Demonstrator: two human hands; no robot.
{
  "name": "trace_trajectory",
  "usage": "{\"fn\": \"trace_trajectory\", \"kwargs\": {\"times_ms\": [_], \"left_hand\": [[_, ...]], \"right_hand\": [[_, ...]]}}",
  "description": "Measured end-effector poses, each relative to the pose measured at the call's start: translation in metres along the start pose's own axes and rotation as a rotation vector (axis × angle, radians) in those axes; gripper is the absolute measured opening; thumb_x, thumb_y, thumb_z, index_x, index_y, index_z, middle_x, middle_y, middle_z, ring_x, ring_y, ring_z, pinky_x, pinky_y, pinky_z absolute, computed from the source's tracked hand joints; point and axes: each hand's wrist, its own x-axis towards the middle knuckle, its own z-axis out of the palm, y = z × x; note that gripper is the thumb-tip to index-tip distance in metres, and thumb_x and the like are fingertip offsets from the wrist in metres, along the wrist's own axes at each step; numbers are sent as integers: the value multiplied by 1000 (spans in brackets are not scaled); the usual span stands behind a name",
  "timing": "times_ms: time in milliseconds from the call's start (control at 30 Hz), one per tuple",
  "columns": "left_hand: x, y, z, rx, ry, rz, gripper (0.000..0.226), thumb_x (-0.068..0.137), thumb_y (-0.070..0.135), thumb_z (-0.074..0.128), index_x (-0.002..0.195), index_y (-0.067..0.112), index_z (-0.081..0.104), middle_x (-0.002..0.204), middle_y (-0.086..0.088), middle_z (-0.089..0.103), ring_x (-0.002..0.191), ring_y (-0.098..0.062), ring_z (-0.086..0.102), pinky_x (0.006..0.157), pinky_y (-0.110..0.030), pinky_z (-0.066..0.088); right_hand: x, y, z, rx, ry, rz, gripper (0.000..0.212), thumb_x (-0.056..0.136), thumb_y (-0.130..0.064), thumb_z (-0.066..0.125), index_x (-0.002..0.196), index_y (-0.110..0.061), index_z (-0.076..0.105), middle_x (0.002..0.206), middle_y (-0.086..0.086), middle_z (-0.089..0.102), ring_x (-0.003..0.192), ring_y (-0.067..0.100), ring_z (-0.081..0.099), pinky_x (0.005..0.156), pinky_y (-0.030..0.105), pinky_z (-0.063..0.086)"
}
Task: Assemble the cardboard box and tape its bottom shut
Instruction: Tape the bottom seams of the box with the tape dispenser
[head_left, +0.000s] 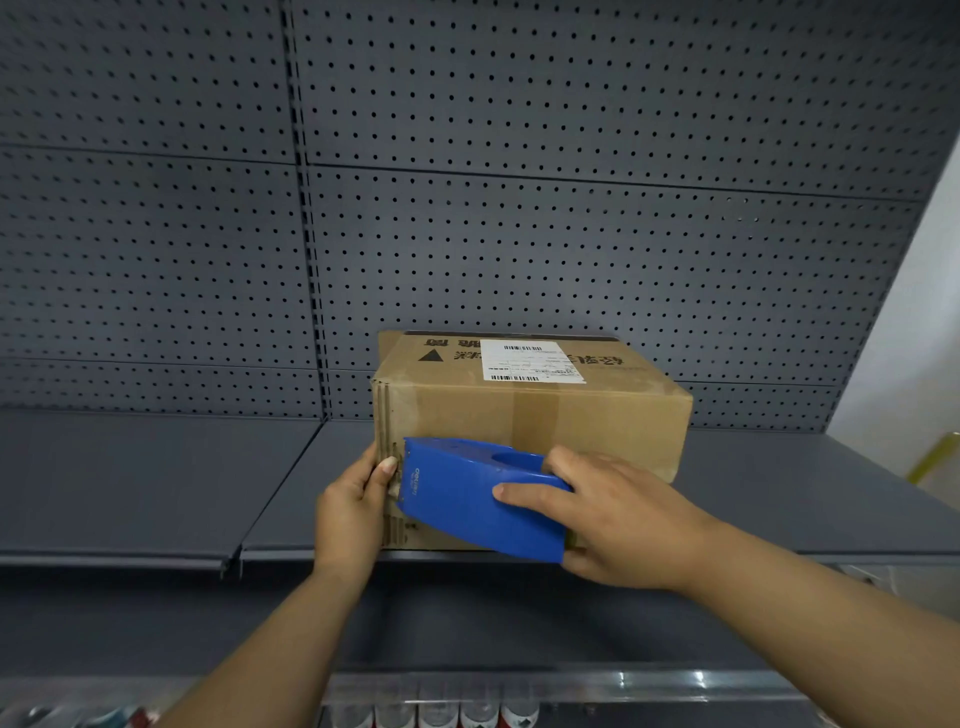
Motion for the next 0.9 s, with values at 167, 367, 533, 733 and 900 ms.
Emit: {"fn": "trace_trajectory", "kwargs": {"times_ms": [167, 367, 533, 733, 900], "left_hand": [[-1, 1, 2, 16, -6, 5, 33, 96, 20, 47, 126, 19, 58, 110, 1, 68, 103, -12, 61, 91, -30, 48], [-2, 3, 6, 1, 14, 4, 32, 96, 19, 47, 125, 18, 59, 110, 2, 67, 100, -9, 60, 87, -24, 45], [-3, 3, 4, 1, 11, 0, 32, 95, 18, 48, 125, 19, 59, 109, 4, 67, 102, -11, 61, 90, -26, 46], [-3, 4, 5, 14, 10, -11, 33, 95, 19, 48, 126, 20, 58, 110, 1, 68, 101, -12, 62, 91, -29, 48], [-4, 6, 5, 15, 23, -2, 33, 95, 18, 48, 127, 19, 57, 110, 1, 67, 98, -10, 60, 88, -25, 46]], "right_hand": [[1, -4, -4, -10, 20, -17, 76, 56, -36, 76, 124, -30, 44, 80, 1, 54, 53, 13, 50, 44, 19, 36], [1, -5, -8, 47, 61, -6, 66, 64, -57, 67, 121, -31, 46, 75, 1, 52, 54, 15, 49, 47, 22, 41], [-2, -3, -6, 9, 48, -28, 70, 60, -42, 73, 123, -31, 45, 77, 2, 54, 54, 16, 52, 47, 23, 43], [-4, 0, -8, 3, 32, -35, 73, 58, -36, 74, 124, -31, 44, 79, 2, 54, 54, 16, 52, 45, 23, 44], [-10, 5, -15, 5, 10, -9, 69, 58, -39, 73, 121, -32, 47, 76, 0, 53, 52, 14, 51, 47, 17, 37]]}}
